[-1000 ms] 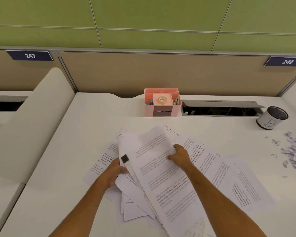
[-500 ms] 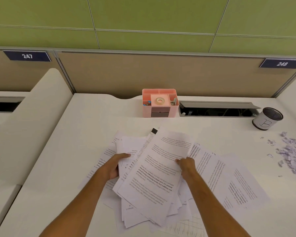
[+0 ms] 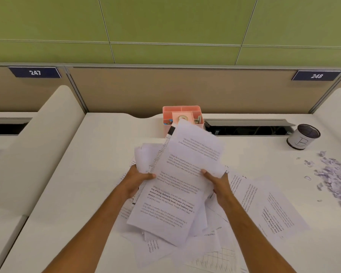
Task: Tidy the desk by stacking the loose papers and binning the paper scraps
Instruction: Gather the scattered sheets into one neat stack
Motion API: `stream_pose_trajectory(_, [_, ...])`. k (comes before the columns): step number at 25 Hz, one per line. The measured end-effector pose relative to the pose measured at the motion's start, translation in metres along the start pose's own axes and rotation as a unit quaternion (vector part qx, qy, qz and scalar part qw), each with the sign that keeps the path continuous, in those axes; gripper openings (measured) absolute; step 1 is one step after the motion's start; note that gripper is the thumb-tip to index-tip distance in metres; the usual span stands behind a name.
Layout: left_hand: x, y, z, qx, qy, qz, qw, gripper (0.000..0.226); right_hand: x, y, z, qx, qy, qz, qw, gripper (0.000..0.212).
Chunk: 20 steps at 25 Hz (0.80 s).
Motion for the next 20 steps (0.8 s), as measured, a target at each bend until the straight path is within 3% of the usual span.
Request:
stream_pose_trajectory(3, [0.035,0.012,0.003,-0.018,0.008,0.062,0.998,0.076,-0.036,0.016,0.025,-0.135,-0.028,-0.001,0.991,0.050])
stream_pose_trajectory(5, [0.057,0.016,0.005,-0.020,-0.001,0.097,0.995,0.067,-0.063,0.023,0.042,-0.176,-0.018,-0.058,0.982,0.041])
stream_pose_trajectory(9, [0.095,0.023,0.007,-0.032,-0.044,0.165,0.985,0.044,-0.104,0.033,0.072,-0.203,-0.010,-0.167,0.965,0.035])
stream_pose_trajectory(13, [0.108,0.026,0.008,-0.019,-0.078,0.189,0.979,0.045,-0.121,0.045,0.094,-0.238,0.002,-0.222,0.946,0.047])
stream_pose_trajectory(16, [0.096,0.023,0.000,0.051,-0.042,0.179,0.982,0.043,-0.107,0.040,0.092,-0.236,-0.020,-0.214,0.948,0.058])
stream_pose_trajectory(20, [0.067,0.021,-0.001,0.099,-0.027,0.139,0.985,0.040,-0.072,0.031,0.083,-0.209,0.023,-0.156,0.965,0.043])
Point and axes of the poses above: each hand's wrist, its own y-axis away from the middle knuckle, its own z-axis out of the palm, x = y × z, the point moved 5 cm from there along -y, towards the middle knuckle, and after that the axes turned 12 degrees about -y, right-handed, at the moved point
